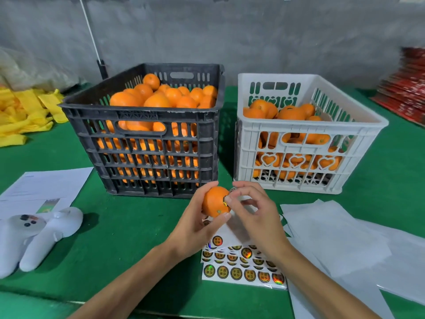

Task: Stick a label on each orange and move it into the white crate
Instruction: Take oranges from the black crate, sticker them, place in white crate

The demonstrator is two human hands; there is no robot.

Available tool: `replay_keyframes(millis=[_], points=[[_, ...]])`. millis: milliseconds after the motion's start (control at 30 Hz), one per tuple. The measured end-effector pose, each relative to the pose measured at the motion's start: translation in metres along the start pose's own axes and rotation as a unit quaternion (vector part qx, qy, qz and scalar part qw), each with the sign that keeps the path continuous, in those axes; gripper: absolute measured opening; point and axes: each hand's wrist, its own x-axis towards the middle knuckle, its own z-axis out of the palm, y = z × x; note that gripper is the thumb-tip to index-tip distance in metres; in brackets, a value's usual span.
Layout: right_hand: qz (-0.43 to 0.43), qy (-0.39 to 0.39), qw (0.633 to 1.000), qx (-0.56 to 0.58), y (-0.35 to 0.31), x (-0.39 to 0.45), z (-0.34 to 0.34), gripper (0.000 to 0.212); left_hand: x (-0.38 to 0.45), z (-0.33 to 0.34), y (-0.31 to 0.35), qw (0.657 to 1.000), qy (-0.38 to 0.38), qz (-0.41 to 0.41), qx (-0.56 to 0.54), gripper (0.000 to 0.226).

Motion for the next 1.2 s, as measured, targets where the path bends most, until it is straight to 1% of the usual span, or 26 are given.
replay_keyframes(millis=[67, 100, 133, 233, 300, 367, 400, 467, 533, 567, 600, 667, 700, 733, 767, 833, 867, 900, 933, 967, 1000, 1033, 1067, 1100, 1133, 1200], points=[[0.018, 0.008, 1.000, 0.016, -0.014, 0.009, -0.007, 0.037, 0.006, 0.001, 0.016, 0.999, 0.022, 0.010, -0.027, 0.083], [0.039, 0.001, 0.999, 0.038, -0.022, 0.015, -0.012, 0.046, 0.009, 0.002, 0.026, 0.999, 0.025, 0.018, -0.040, 0.083], [0.053, -0.011, 0.997, 0.062, -0.029, 0.021, -0.017, 0.047, 0.013, 0.004, 0.037, 0.998, 0.025, 0.025, -0.050, 0.080], [0.040, -0.027, 0.993, 0.104, -0.049, 0.035, -0.031, 0.025, 0.032, 0.011, 0.076, 0.996, 0.049, 0.055, -0.043, 0.057], [0.016, 0.003, 0.989, 0.149, -0.058, 0.044, -0.038, 0.020, 0.048, 0.015, 0.098, 0.993, 0.079, 0.081, -0.013, 0.044], [-0.028, 0.042, 0.985, 0.166, -0.069, 0.054, -0.046, 0.021, 0.067, 0.017, 0.121, 0.991, 0.085, 0.106, -0.007, 0.039], [-0.058, 0.065, 0.985, 0.149, -0.074, 0.060, -0.050, 0.022, 0.078, 0.018, 0.133, 0.990, 0.085, 0.115, -0.008, 0.038], [-0.130, 0.112, 0.983, 0.063, -0.086, 0.072, -0.058, 0.028, 0.107, 0.023, 0.156, 0.987, 0.101, 0.122, 0.017, 0.037], [-0.173, 0.157, 0.972, -0.001, -0.096, 0.084, -0.063, 0.039, 0.142, 0.032, 0.181, 0.985, 0.123, 0.106, 0.053, 0.041], [-0.171, 0.178, 0.969, 0.000, -0.101, 0.090, -0.066, 0.045, 0.160, 0.037, 0.194, 0.987, 0.121, 0.084, 0.064, 0.049], [-0.160, 0.193, 0.968, 0.007, -0.104, 0.095, -0.068, 0.049, 0.176, 0.042, 0.206, 0.991, 0.102, 0.056, 0.071, 0.059], [-0.134, 0.203, 0.970, 0.006, -0.108, 0.104, -0.073, 0.052, 0.200, 0.048, 0.225, 0.994, 0.035, 0.005, 0.103, 0.078], [-0.116, 0.202, 0.972, -0.009, -0.107, 0.108, -0.076, 0.053, 0.208, 0.048, 0.230, 0.991, 0.007, -0.003, 0.133, 0.080], [-0.097, 0.200, 0.974, -0.029, -0.106, 0.110, -0.078, 0.054, 0.212, 0.044, 0.233, 0.985, -0.004, 0.008, 0.170, 0.078], [-0.082, 0.201, 0.975, -0.053, -0.103, 0.110, -0.079, 0.055, 0.214, 0.034, 0.234, 0.977, 0.005, 0.030, 0.213, 0.072], [-0.090, 0.198, 0.972, -0.092, -0.099, 0.110, -0.079, 0.052, 0.214, 0.000, 0.231, 0.946, 0.060, 0.075, 0.309, 0.053], [-0.100, 0.194, 0.971, -0.095, -0.098, 0.110, -0.076, 0.050, 0.214, -0.023, 0.228, 0.926, 0.088, 0.072, 0.361, 0.044], [-0.105, 0.187, 0.973, -0.089, -0.098, 0.111, -0.073, 0.047, 0.216, -0.049, 0.223, 0.900, 0.110, 0.047, 0.420, 0.038], [-0.107, 0.177, 0.975, -0.079, -0.098, 0.112, -0.067, 0.046, 0.217, -0.077, 0.217, 0.869, 0.118, -0.005, 0.480, 0.036], [-0.106, 0.168, 0.978, -0.068, -0.100, 0.113, -0.061, 0.044, 0.218, -0.103, 0.210, 0.838, 0.109, -0.086, 0.528, 0.037], [-0.107, 0.159, 0.980, -0.057, -0.102, 0.114, -0.055, 0.042, 0.217, -0.125, 0.201, 0.808, 0.081, -0.171, 0.557, 0.040], [-0.109, 0.151, 0.981, -0.050, -0.103, 0.115, -0.048, 0.041, 0.213, -0.142, 0.193, 0.785, 0.040, -0.235, 0.572, 0.046], [-0.112, 0.143, 0.982, -0.044, -0.105, 0.114, -0.042, 0.040, 0.209, -0.155, 0.185, 0.775, -0.002, -0.269, 0.571, 0.052], [-0.113, 0.134, 0.984, -0.036, -0.106, 0.113, -0.036, 0.040, 0.207, -0.166, 0.177, 0.783, -0.024, -0.278, 0.556, 0.058], [-0.112, 0.123, 0.986, -0.026, -0.106, 0.112, -0.032, 0.040, 0.206, -0.174, 0.172, 0.800, -0.020, -0.271, 0.535, 0.062], [-0.108, 0.112, 0.988, -0.018, -0.103, 0.109, -0.029, 0.039, 0.205, -0.181, 0.166, 0.829, 0.023, -0.232, 0.508, 0.063]])
